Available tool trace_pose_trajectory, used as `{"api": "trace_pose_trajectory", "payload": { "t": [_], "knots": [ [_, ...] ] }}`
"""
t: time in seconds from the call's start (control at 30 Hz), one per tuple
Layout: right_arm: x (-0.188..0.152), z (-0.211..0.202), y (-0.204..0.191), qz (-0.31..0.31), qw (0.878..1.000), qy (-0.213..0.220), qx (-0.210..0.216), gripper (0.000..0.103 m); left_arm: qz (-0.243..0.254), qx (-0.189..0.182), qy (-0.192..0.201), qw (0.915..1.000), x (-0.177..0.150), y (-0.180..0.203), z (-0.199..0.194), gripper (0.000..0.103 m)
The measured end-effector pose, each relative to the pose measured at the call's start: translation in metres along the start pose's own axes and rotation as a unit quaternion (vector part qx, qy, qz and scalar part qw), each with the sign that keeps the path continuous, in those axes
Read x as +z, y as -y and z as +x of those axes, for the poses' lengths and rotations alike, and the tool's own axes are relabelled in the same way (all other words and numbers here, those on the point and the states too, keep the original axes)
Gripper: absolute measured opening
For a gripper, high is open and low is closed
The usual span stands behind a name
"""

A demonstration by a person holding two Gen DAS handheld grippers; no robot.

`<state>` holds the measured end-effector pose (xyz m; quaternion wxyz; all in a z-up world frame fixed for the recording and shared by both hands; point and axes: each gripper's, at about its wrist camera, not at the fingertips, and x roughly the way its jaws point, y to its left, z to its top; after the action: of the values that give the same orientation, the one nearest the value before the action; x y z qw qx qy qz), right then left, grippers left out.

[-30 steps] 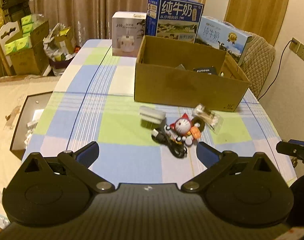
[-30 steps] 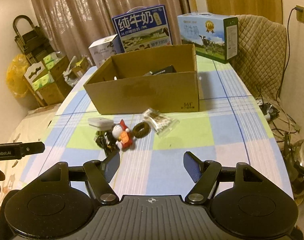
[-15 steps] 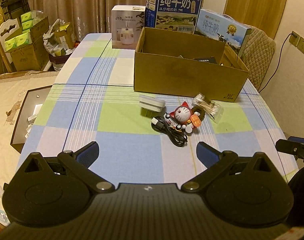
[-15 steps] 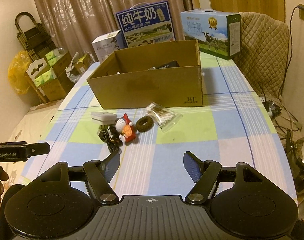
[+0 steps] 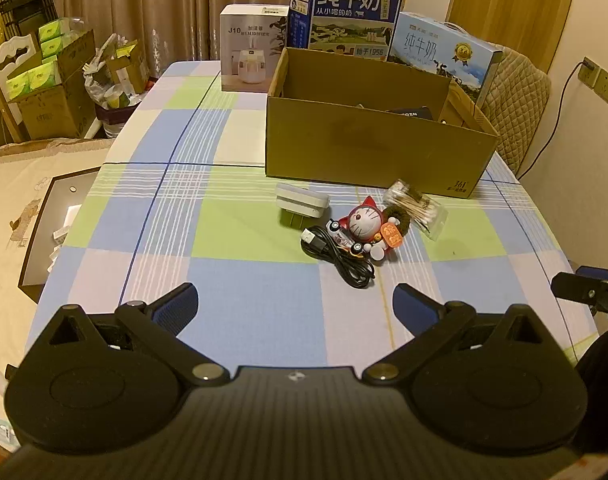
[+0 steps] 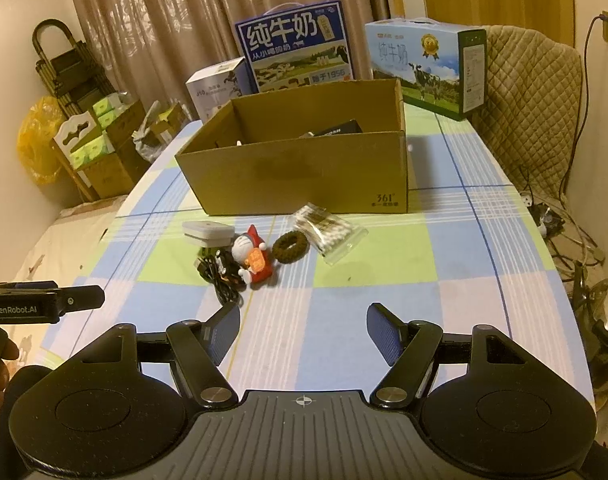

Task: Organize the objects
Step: 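Move the left tool toward the Doraemon figure and black cable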

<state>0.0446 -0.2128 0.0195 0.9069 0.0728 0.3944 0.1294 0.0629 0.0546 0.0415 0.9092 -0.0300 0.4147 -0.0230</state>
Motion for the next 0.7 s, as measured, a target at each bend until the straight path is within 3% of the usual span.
{"api": "trace_pose_trajectory", "payload": {
  "t": [0.7],
  "knots": [
    [0.0059,0.0072,-0.0055,-0.012,1.000,-0.005,0.003,0.068,0.009,0.003,-0.002,1.0000,0.0035,0.0011,0.0048,0.102]
  ]
}}
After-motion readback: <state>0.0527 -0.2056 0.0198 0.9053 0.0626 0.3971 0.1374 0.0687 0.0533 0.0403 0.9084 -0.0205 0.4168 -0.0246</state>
